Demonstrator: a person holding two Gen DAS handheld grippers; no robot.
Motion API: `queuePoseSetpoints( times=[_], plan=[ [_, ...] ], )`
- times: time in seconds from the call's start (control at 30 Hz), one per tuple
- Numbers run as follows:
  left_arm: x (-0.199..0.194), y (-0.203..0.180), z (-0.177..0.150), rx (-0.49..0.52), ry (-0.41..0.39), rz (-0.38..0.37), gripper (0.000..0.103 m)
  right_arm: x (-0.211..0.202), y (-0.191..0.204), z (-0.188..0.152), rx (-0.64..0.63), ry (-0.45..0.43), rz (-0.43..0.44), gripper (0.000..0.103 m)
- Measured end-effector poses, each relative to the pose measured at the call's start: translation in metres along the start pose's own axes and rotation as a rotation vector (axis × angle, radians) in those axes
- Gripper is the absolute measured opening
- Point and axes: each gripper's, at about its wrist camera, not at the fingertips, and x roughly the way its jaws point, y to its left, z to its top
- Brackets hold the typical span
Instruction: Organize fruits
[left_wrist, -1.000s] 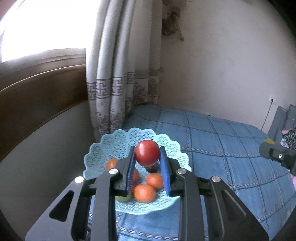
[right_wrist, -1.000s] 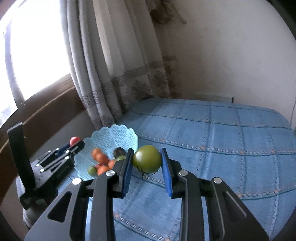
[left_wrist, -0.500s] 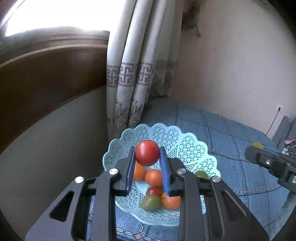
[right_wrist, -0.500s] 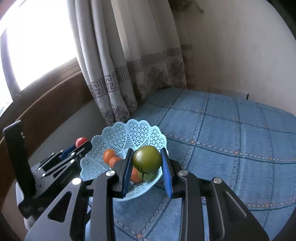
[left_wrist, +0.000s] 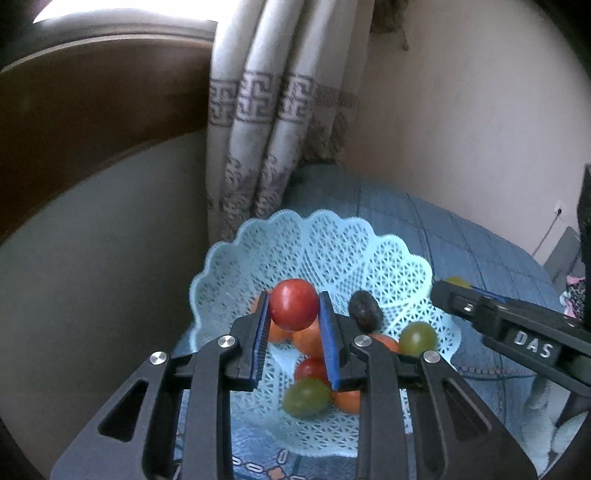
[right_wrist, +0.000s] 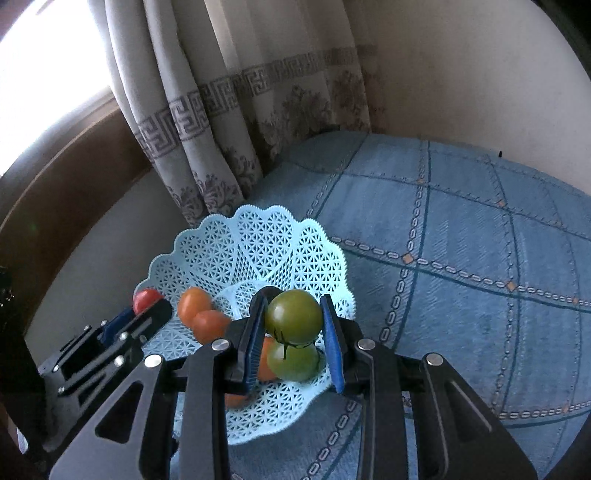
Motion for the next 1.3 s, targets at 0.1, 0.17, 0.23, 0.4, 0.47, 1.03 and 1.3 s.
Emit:
queuePoseSetpoints(
  times=[0.1, 0.17, 0.23, 0.4, 0.47, 1.03, 1.3],
  plan=[
    [0.004, 0.001, -0.002, -0.002, 0.010, 0.005, 0.026, 0.008, 0.003, 0.001, 0.000, 0.011, -0.005, 0.029],
    [0.005, 0.003, -0.002, -0.010, 0.013, 0.005, 0.026, 0.010, 0.003, 0.002, -0.002, 0.016, -0.007, 0.029],
    [0.008, 0.004, -0.001, -0.017, 0.018, 0.006, 0.026, 0.013, 0.004, 0.002, -0.002, 0.019, -0.010, 0.029],
    [0.010, 0.011, 0.001, -0.066, 0.015, 0.002, 0.058, 0.014, 0.004, 0.002, 0.012, 0.024, -0.006, 0.030],
    [0.006, 0.013, 0.001, -0.085, 0.010, 0.004, 0.062, 0.015, 0.005, 0.003, 0.014, 0.025, -0.001, 0.030],
    [-0.031, 0.019, 0.009, -0.118, -0.096, 0.083, 0.085, -0.004, 0.005, -0.014, 0.019, -0.021, 0.021, 0.042],
    [-0.052, 0.013, 0.012, -0.065, -0.174, 0.204, 0.100, -0.033, 0.003, -0.035, -0.025, -0.106, -0.012, 0.058]
  ],
)
